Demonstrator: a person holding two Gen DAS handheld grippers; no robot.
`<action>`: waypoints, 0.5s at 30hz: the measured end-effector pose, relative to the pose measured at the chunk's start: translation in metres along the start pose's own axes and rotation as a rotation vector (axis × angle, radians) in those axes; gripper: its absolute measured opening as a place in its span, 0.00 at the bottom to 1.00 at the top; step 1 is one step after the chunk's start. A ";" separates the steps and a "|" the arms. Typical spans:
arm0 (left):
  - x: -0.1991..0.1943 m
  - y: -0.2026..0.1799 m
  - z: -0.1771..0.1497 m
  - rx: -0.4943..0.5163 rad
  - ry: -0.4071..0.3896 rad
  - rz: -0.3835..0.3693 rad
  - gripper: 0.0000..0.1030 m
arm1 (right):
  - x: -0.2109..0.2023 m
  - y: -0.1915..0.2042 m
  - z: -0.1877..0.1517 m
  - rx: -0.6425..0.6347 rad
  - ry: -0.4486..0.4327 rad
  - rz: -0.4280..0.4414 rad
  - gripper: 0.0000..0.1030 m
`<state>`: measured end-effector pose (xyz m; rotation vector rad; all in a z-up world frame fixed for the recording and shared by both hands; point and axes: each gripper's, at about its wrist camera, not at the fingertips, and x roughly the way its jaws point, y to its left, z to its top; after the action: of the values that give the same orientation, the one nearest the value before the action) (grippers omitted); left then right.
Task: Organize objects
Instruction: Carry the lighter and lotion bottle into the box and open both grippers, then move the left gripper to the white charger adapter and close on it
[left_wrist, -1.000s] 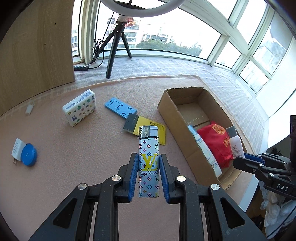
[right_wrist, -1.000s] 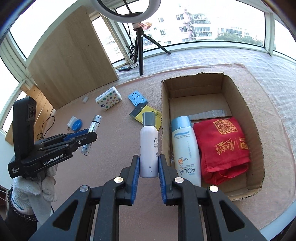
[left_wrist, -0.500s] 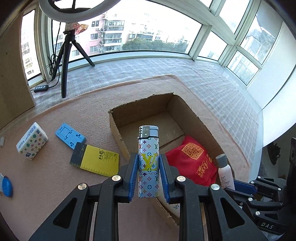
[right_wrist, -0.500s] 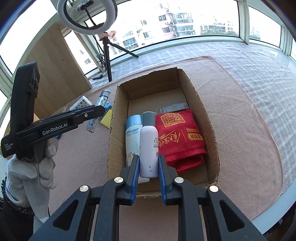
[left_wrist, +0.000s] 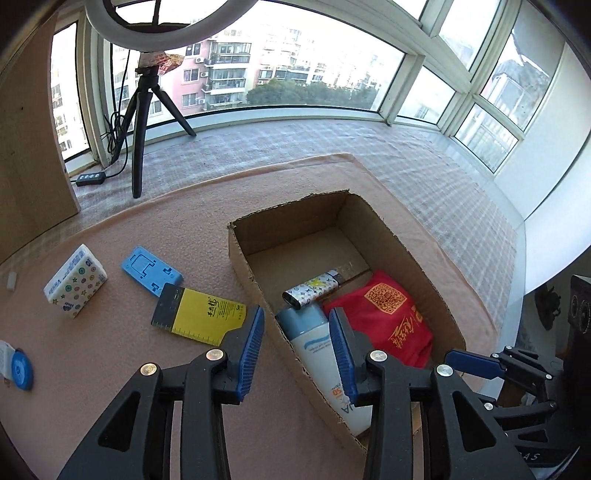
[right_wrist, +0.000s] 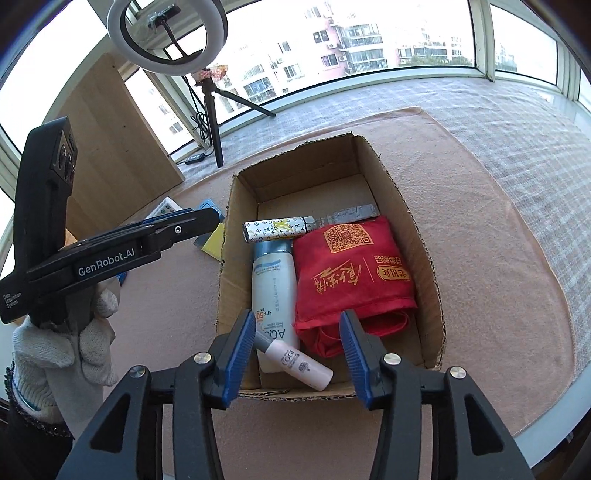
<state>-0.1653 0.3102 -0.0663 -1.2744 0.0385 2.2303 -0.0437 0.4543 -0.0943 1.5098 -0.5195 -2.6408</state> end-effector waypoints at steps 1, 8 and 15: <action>-0.003 0.004 -0.002 -0.006 -0.002 0.002 0.39 | 0.000 0.002 0.000 -0.002 0.001 -0.001 0.43; -0.023 0.034 -0.023 -0.047 -0.001 0.023 0.39 | 0.001 0.017 -0.002 0.003 -0.018 0.039 0.43; -0.048 0.070 -0.046 -0.095 0.002 0.059 0.39 | 0.008 0.040 -0.006 -0.011 -0.023 0.067 0.46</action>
<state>-0.1447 0.2159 -0.0707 -1.3421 -0.0296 2.3052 -0.0471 0.4129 -0.0911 1.4340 -0.5459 -2.6089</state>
